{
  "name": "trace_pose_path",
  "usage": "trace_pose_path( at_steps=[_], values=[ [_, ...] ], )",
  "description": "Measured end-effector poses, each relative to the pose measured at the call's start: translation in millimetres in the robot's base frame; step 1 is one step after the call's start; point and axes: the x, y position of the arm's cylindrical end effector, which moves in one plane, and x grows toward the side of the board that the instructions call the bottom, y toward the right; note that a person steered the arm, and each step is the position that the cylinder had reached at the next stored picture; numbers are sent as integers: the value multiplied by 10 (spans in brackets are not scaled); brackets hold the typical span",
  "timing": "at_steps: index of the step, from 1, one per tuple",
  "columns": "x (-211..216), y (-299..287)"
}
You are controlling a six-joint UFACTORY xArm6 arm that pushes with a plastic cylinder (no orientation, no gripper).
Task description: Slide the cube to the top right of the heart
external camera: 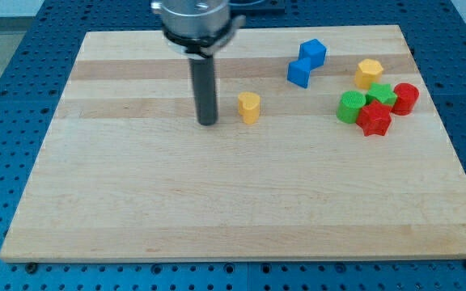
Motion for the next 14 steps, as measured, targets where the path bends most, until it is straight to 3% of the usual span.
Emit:
trace_pose_path(
  at_steps=[2, 4, 5, 7, 9, 14],
  values=[
    [-979, -55],
    [-1701, 829],
    [-1847, 1403],
    [-1807, 2443],
    [-1596, 2413],
    [-1315, 1502]
  ],
)
